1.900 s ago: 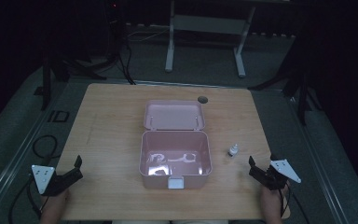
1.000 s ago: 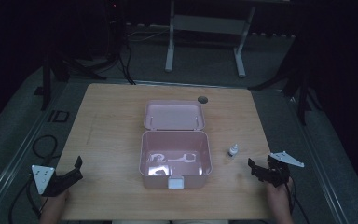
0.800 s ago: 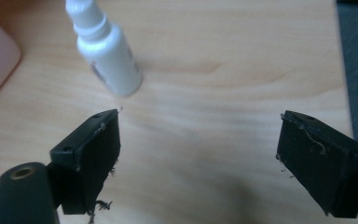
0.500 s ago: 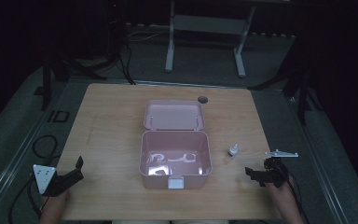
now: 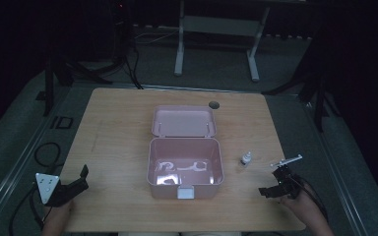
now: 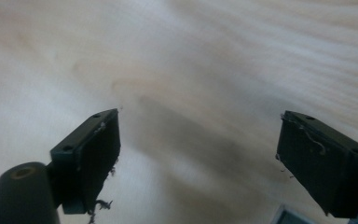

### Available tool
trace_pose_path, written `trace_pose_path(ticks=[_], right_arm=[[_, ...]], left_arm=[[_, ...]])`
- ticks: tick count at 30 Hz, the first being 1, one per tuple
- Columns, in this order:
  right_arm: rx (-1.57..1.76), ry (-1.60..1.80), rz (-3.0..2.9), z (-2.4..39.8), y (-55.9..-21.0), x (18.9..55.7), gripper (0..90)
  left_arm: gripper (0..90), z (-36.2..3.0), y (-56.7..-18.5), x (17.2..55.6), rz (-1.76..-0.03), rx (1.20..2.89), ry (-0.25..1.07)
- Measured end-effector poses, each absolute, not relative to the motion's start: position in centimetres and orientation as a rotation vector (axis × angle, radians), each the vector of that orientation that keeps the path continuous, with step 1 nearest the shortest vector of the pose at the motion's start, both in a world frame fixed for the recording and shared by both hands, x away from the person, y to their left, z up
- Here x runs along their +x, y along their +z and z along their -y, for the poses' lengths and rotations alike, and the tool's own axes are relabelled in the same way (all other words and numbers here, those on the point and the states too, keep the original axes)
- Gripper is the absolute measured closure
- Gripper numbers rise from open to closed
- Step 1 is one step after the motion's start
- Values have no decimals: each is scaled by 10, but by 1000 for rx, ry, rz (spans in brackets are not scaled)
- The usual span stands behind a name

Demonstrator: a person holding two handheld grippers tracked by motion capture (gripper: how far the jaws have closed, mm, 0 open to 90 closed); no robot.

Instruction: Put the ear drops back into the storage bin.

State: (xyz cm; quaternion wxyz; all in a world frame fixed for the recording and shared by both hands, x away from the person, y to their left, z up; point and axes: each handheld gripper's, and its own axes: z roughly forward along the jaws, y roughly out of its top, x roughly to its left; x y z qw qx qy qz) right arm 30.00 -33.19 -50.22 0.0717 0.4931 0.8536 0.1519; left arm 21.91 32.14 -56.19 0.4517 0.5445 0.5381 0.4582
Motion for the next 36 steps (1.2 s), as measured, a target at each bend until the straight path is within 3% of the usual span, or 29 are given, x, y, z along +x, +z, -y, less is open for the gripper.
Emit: trace_pose_path(ticks=[19, 36], right_arm=[[1411, -23, -2838, 318, -495, 307, 149], [1396, 23, -2839, 302, -490, 335, 134]], left_arm=[[3, -319, -563, 220, -1323, 1371, 1135], [3, -319, -563, 220, -1322, 1371, 1131]])
